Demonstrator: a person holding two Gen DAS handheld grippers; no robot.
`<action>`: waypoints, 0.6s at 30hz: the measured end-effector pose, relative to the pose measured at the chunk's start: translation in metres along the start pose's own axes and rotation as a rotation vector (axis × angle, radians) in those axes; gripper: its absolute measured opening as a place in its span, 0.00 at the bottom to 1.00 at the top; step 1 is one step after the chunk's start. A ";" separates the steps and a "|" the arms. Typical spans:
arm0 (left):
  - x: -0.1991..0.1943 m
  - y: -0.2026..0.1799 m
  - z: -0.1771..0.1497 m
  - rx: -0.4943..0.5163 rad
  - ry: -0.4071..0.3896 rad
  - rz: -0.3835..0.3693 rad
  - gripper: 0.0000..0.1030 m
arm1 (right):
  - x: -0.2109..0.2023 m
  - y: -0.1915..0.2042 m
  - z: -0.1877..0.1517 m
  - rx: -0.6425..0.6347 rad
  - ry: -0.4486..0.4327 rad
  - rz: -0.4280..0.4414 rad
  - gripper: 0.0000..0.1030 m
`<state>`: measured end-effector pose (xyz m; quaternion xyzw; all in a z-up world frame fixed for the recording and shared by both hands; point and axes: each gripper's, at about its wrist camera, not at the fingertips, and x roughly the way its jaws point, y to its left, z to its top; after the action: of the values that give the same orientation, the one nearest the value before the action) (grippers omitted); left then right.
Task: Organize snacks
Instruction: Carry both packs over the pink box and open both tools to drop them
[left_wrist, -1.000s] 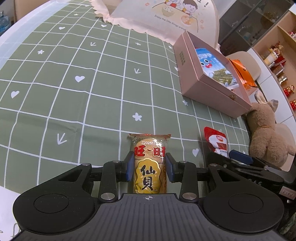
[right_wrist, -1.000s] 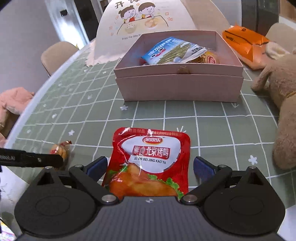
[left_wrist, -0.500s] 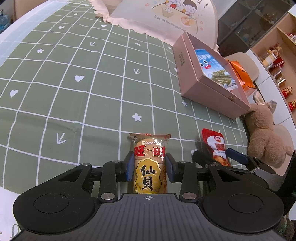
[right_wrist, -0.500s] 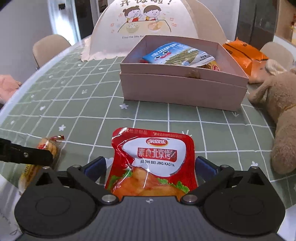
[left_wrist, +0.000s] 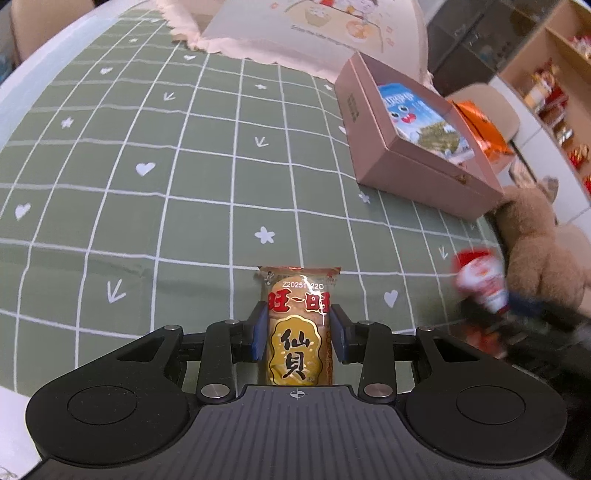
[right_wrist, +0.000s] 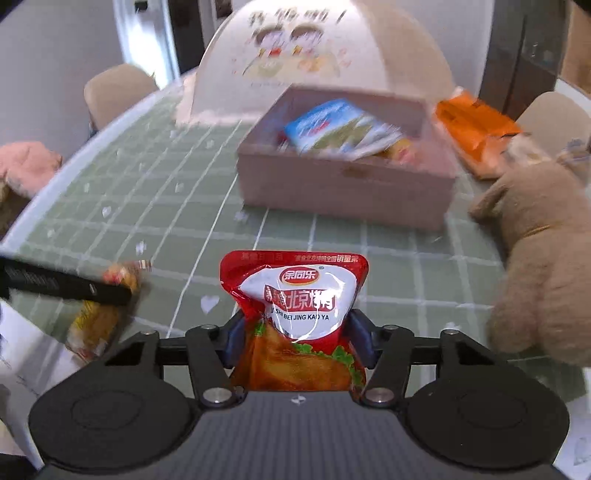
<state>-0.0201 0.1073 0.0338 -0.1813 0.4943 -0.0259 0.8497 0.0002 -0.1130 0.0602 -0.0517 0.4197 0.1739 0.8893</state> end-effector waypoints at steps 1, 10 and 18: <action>0.001 -0.003 0.000 0.021 0.001 0.009 0.39 | -0.009 -0.005 0.004 0.009 -0.023 -0.004 0.55; -0.062 -0.059 0.062 0.101 -0.229 -0.223 0.38 | -0.077 -0.056 0.039 0.144 -0.215 -0.093 0.56; -0.048 -0.128 0.195 0.207 -0.344 -0.353 0.42 | -0.105 -0.063 0.059 0.163 -0.317 -0.132 0.58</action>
<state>0.1384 0.0543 0.2038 -0.1787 0.2980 -0.1929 0.9176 0.0041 -0.1852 0.1750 0.0212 0.2828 0.0865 0.9550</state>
